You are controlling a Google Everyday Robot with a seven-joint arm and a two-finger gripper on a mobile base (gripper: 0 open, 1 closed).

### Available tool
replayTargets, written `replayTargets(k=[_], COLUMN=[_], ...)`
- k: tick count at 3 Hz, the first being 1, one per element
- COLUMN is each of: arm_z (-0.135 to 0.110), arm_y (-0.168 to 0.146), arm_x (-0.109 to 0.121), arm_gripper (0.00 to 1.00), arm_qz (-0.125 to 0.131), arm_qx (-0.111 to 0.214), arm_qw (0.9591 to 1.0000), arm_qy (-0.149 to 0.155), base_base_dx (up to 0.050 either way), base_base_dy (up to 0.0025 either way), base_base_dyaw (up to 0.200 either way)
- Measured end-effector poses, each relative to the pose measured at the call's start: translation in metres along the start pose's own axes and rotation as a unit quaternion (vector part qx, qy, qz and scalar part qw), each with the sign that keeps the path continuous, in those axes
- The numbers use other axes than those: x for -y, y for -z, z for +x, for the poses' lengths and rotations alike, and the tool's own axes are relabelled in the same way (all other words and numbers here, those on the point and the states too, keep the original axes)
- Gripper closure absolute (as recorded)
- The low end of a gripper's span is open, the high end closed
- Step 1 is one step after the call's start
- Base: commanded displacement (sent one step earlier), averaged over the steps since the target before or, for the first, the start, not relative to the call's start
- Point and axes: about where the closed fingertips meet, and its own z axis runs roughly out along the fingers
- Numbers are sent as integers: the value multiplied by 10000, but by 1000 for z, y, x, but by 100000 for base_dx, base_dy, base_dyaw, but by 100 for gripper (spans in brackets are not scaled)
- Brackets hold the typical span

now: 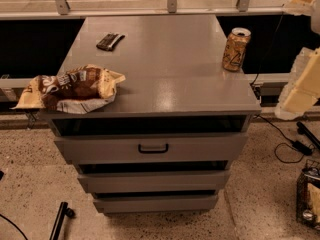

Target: Pick brown chip bag

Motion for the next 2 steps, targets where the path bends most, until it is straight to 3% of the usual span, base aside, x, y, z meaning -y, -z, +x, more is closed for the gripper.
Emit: replayTargets(k=[2], arm_z=[0], arm_y=[0], arm_x=[0], arm_gripper=[0], arm_qz=[0], arm_qx=[0], arm_qw=[10000], arm_qy=[0], base_base_dx=[2052], base_base_dy=[51], base_base_dyaw=[5596])
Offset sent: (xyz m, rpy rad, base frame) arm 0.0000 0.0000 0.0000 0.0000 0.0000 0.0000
